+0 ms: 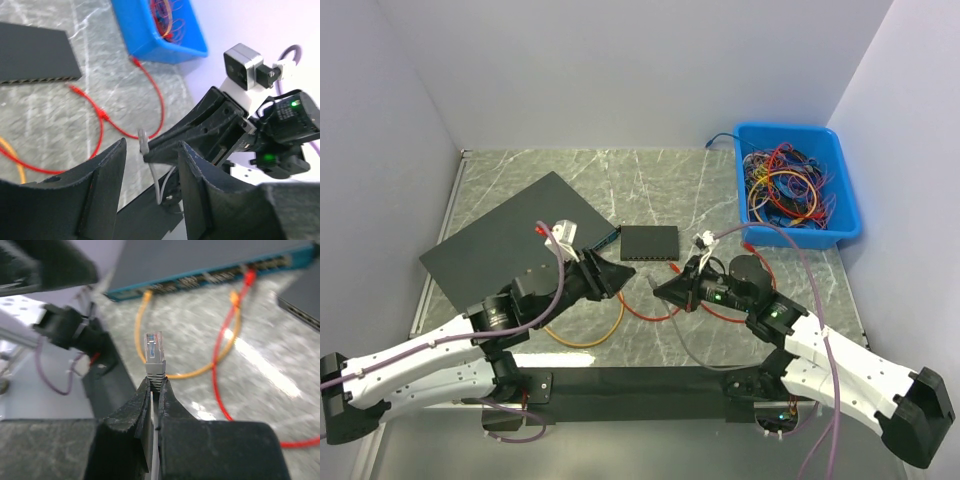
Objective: Insert the plug into the switch port
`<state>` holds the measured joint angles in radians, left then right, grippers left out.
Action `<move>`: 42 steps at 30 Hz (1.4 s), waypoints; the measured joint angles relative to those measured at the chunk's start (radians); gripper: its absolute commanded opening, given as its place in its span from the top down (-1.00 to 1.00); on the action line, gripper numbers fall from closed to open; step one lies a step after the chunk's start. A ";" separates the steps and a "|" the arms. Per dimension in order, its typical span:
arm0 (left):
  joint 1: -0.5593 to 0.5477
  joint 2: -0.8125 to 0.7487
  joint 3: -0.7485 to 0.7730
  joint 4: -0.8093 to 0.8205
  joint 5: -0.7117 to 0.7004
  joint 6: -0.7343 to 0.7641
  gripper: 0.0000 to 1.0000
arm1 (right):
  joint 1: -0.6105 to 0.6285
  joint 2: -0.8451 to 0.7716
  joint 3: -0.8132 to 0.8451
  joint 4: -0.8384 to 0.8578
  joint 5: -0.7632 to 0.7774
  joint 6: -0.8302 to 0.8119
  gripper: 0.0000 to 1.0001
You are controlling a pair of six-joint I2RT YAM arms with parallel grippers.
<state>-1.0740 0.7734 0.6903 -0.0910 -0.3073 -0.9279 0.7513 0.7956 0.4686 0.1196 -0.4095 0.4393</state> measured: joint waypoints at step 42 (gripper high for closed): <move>0.003 0.113 -0.035 0.193 0.108 -0.001 0.69 | 0.113 -0.057 -0.033 0.158 0.059 0.063 1.00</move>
<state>-1.0710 0.8864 0.6556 0.1020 -0.1989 -0.9287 0.8646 0.7387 0.4355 0.2779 -0.3508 0.5018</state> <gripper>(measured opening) 0.182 0.055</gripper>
